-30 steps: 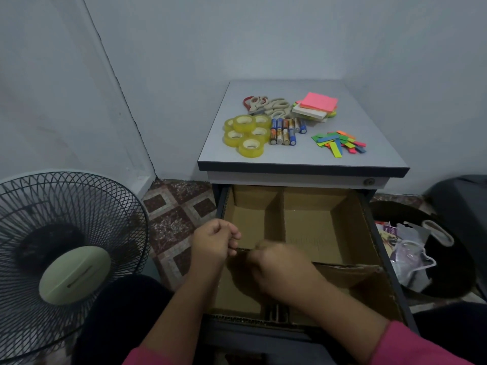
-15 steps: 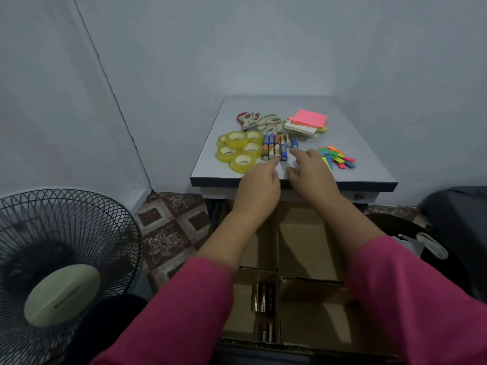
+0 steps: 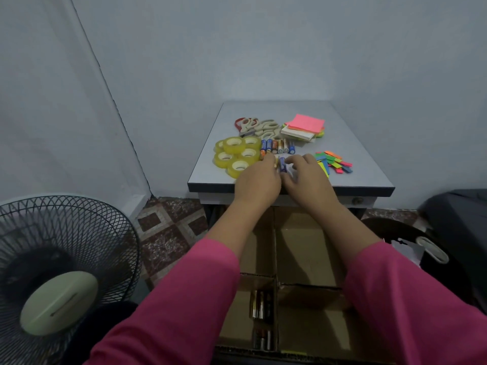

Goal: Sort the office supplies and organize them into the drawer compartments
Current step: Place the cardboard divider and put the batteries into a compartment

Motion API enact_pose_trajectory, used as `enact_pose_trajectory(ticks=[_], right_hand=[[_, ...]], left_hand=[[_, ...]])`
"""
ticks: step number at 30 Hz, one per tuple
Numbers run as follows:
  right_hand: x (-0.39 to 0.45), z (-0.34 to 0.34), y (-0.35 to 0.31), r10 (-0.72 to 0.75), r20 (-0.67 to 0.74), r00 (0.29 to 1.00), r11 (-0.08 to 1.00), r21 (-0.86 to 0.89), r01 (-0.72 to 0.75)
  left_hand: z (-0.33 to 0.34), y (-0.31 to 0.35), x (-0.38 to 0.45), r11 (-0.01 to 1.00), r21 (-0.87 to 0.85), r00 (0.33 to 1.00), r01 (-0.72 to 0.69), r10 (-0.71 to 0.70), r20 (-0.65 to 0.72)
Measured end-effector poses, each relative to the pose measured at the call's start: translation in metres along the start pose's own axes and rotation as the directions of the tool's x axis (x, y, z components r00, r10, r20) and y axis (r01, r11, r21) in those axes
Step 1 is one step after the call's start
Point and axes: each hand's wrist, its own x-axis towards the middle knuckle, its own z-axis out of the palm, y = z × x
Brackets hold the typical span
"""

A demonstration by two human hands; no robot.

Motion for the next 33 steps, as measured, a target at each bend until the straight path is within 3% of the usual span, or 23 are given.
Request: enact_pose_trajectory(ticks=[10,16,20,23,26,28,31,33], right_hand=[[-0.003,0.000,0.006,-0.024,-0.041,0.999,1.000,0.005,0.024],[-0.022,-0.006,0.002,-0.024,-0.115,0.993,0.999,0.026,0.027],[-0.048,-0.013,-0.006,0.076,-0.219,0.973,0.977,0.211,-0.029],[-0.075,-0.016,-0.014,0.236,-0.217,0.947,0.861,0.499,-0.100],[-0.102,-0.013,-0.015,0.345,-0.120,0.931,0.707,0.685,-0.174],[-0.118,-0.004,-0.010,0.379,-0.045,0.924,0.661,0.712,-0.237],[-0.133,0.010,-0.003,0.428,0.046,0.902,0.609,0.723,-0.326],[-0.137,0.016,0.000,0.459,0.087,0.884,0.568,0.736,-0.368]], left_hand=[[-0.004,0.001,-0.006,0.998,-0.041,0.999,0.039,-0.040,-0.037],[-0.005,0.007,-0.016,0.987,-0.079,0.988,0.143,-0.147,-0.044],[-0.012,0.008,-0.034,0.962,-0.195,0.977,0.193,-0.206,-0.047],[-0.020,-0.003,-0.053,0.875,-0.438,0.969,0.204,-0.245,-0.039],[-0.030,-0.018,-0.074,0.705,-0.663,0.955,0.251,-0.292,0.051],[-0.038,-0.029,-0.090,0.639,-0.707,0.948,0.304,-0.276,0.158],[-0.045,-0.043,-0.115,0.678,-0.606,0.890,0.416,-0.167,0.424],[-0.041,-0.045,-0.129,0.788,-0.404,0.769,0.465,-0.134,0.625]])
